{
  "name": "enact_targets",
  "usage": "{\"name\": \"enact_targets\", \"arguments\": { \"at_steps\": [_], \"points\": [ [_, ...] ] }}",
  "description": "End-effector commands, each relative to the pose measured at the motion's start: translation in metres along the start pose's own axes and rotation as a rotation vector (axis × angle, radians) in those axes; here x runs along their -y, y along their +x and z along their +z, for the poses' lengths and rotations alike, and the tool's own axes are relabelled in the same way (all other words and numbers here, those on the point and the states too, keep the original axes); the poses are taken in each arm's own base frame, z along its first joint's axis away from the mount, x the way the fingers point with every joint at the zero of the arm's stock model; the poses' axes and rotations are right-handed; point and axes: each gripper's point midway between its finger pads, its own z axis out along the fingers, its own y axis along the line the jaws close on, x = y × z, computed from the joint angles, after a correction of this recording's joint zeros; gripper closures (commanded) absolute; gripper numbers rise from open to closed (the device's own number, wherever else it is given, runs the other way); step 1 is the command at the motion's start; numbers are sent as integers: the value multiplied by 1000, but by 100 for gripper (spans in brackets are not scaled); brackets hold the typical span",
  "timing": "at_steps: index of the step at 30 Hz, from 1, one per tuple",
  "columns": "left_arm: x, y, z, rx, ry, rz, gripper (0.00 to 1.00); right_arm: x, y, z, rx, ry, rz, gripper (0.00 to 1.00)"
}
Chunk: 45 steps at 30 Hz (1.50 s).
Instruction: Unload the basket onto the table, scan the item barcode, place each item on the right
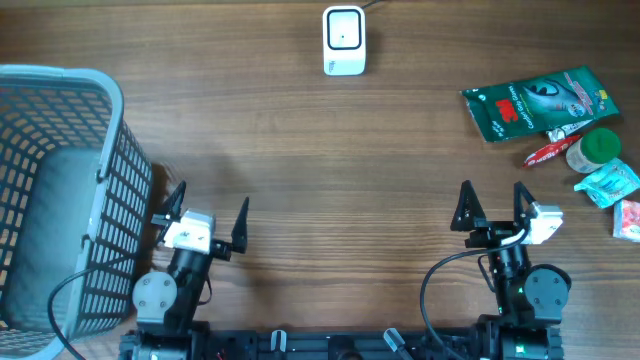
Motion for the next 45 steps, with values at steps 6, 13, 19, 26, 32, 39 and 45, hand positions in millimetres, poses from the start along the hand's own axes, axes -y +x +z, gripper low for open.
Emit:
{"name": "enact_targets", "arguments": {
  "at_steps": [6, 13, 19, 26, 32, 39, 45],
  "points": [
    [-7, 17, 2, -15, -43, -41, 0, 0, -2, 0, 13, 6, 11, 0],
    [-21, 19, 1, -21, -110, -67, 0, 1, -2, 0, 12, 6, 11, 0],
    [-24, 19, 0, -18, -125, -120, 0, 1, -2, 0, 12, 6, 11, 0],
    [-25, 18, 0, -15, -125, -120, 0, 1, -2, 0, 12, 6, 11, 0],
    [-25, 19, 0, -15, -125, -120, 0, 1, -2, 0, 12, 6, 11, 0],
    [-25, 19, 0, -15, -125, -120, 0, 1, -2, 0, 13, 10, -87, 0],
    [-25, 19, 0, -15, -125, -120, 0, 1, -2, 0, 11, 7, -199, 0]
  ]
}}
